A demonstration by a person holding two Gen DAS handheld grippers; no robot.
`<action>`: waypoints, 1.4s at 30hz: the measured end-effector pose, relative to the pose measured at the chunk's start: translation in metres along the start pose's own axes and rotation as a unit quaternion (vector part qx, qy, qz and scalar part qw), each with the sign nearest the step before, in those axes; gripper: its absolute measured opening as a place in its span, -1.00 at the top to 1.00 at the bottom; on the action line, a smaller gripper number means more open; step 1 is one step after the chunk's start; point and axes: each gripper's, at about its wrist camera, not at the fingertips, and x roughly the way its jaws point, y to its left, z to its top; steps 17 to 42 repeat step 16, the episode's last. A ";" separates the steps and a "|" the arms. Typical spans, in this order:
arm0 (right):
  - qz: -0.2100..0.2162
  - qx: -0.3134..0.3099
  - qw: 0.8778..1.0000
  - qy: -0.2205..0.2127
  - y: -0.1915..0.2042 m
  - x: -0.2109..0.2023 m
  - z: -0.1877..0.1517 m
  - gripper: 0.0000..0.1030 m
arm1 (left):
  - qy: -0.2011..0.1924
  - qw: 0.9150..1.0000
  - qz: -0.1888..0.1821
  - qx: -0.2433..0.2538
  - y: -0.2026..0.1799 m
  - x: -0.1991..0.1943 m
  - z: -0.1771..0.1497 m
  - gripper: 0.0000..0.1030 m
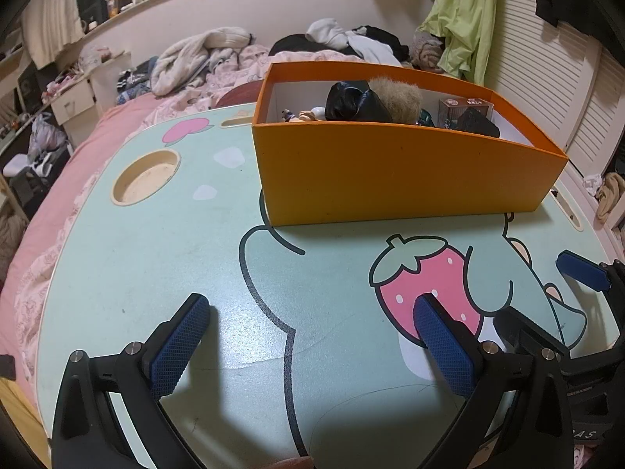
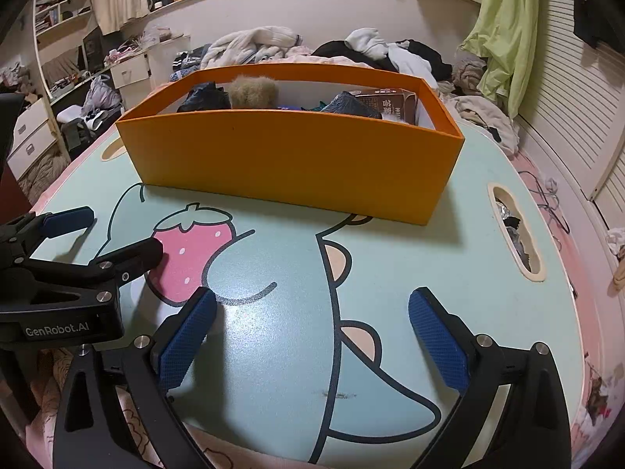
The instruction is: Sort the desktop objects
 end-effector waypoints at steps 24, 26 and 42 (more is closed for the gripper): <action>0.000 0.000 1.000 0.000 -0.001 0.002 0.000 -0.93 | 0.000 1.000 0.000 0.001 0.000 0.000 0.000 -1.00; 0.000 0.000 1.000 0.000 -0.001 0.002 0.000 -0.93 | 0.000 1.000 0.000 0.001 0.000 0.000 0.000 -1.00; 0.000 0.000 1.000 0.000 -0.001 0.002 0.000 -0.93 | 0.000 1.000 0.000 0.001 0.000 0.000 0.000 -1.00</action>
